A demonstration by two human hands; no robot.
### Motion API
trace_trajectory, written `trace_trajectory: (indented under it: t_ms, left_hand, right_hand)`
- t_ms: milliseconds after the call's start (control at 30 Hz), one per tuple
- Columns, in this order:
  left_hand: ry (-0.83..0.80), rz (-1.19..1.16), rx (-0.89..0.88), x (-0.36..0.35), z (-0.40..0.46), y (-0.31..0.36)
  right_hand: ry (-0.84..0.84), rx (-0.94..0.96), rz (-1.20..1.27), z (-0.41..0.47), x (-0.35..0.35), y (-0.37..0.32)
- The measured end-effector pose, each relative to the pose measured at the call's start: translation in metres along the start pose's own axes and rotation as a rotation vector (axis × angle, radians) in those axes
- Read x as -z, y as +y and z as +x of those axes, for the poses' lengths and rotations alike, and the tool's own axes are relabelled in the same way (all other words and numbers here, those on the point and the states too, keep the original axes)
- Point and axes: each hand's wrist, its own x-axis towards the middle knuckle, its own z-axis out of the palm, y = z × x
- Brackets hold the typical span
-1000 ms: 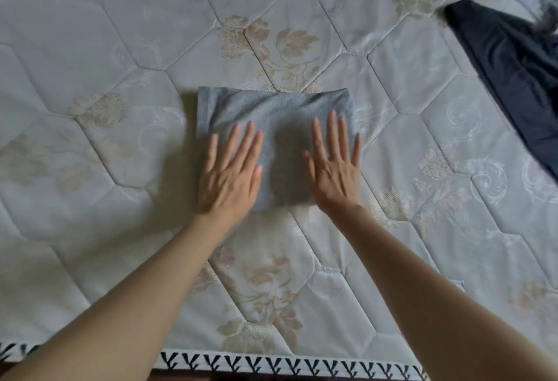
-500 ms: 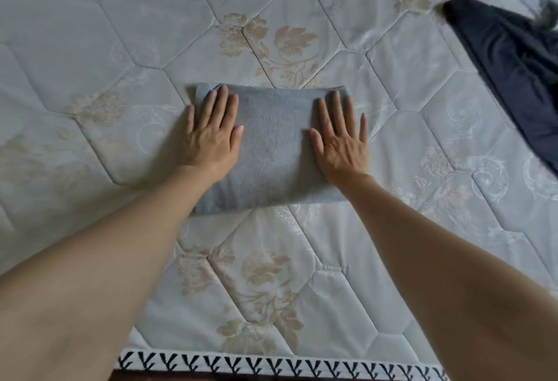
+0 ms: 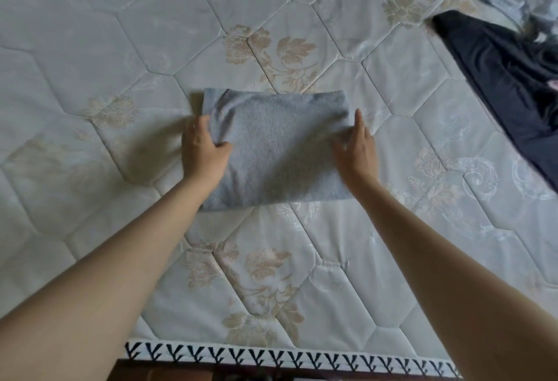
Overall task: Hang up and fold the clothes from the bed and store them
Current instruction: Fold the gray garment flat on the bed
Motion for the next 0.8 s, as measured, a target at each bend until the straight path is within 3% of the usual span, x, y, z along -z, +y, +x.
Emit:
trace_trajectory:
  t_ms: [67, 133, 267, 367, 533, 633, 800]
  left_hand:
    - [0.025, -0.049, 0.135, 0.010, -0.003, -0.008]
    - [0.011, -0.080, 0.257, 0.020, -0.002, -0.016]
    - [-0.166, -0.186, 0.456, 0.031, 0.002, -0.025]
    - [-0.249, -0.253, 0.493, 0.027, 0.000, -0.024]
    - [-0.343, -0.458, 0.545, 0.016, 0.001, -0.003]
    - [-0.328, -0.560, 0.539, 0.011, 0.003, -0.004]
    - [-0.256, -0.418, 0.422, 0.010, -0.006, 0.014]
  right_hand:
    - [0.017, -0.235, 0.280, 0.001, 0.005, 0.001]
    - [-0.019, -0.392, 0.397, 0.004, 0.006, 0.009]
    - [-0.171, -0.402, 0.411, 0.008, 0.007, 0.010]
    - [-0.249, -0.420, 0.461, 0.008, 0.008, 0.001]
    - [-0.172, -0.384, 0.413, 0.010, 0.004, 0.001]
    - [-0.139, -0.327, 0.354, 0.008, 0.007, 0.002]
    - [-0.102, -0.159, 0.216, 0.002, 0.020, -0.011]
